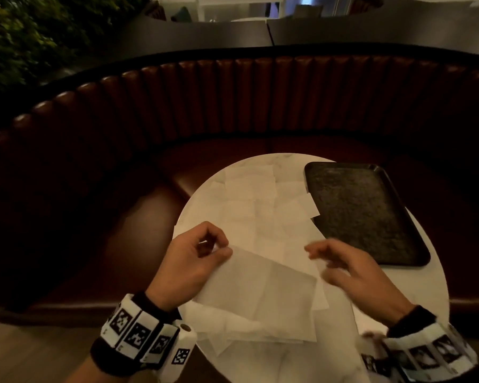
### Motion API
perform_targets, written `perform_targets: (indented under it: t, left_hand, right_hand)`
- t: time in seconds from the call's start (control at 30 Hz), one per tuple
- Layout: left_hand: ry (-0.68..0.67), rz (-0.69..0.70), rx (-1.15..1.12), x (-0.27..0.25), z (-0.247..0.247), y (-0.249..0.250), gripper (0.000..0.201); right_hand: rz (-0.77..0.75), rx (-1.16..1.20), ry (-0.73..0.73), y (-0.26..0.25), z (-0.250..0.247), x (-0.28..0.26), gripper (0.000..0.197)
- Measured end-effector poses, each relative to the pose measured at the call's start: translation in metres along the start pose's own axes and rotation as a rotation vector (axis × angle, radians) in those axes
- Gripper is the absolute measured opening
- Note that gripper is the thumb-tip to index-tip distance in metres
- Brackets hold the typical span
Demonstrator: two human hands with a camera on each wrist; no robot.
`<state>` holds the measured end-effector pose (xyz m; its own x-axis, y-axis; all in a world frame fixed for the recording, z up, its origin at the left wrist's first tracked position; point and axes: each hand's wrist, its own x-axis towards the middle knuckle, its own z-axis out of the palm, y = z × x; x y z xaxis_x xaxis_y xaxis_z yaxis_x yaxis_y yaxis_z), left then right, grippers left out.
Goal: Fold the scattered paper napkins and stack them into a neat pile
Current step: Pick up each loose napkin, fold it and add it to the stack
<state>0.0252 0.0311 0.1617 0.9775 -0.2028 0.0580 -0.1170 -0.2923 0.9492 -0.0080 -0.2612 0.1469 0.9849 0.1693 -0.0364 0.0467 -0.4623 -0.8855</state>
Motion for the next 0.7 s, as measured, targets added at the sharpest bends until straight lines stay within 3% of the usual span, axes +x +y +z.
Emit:
perform_targets:
  t: [0.03, 0.1, 0.2, 0.27, 0.4, 0.5, 0.7]
  left_hand:
    - [-0.023, 0.068, 0.092, 0.000, 0.002, 0.004, 0.014]
    - [-0.075, 0.189, 0.222, 0.002, 0.008, 0.015, 0.014]
    - [-0.120, 0.288, 0.326, 0.008, 0.014, 0.027, 0.016]
    - [-0.087, 0.273, 0.355, 0.013, 0.010, 0.030, 0.021]
    - [-0.009, 0.188, 0.347, 0.025, 0.000, 0.029, 0.021]
    - [-0.028, 0.143, 0.292, 0.041, 0.008, 0.023, 0.020]
    - [-0.299, 0.038, 0.386, 0.082, 0.095, -0.008, 0.013]
  right_hand:
    - [-0.110, -0.233, 0.010, -0.009, 0.007, 0.006, 0.033]
    - [-0.221, -0.416, -0.096, -0.031, 0.028, 0.024, 0.046]
    - [-0.191, -0.329, -0.229, -0.053, 0.053, 0.047, 0.036]
    - [-0.178, -0.271, -0.196, -0.054, 0.054, 0.051, 0.028]
    - [-0.051, -0.119, -0.128, -0.025, 0.044, 0.028, 0.018]
    - [0.069, 0.031, -0.076, 0.005, 0.038, -0.003, 0.012]
    - [0.425, 0.257, 0.070, 0.075, 0.022, -0.071, 0.013]
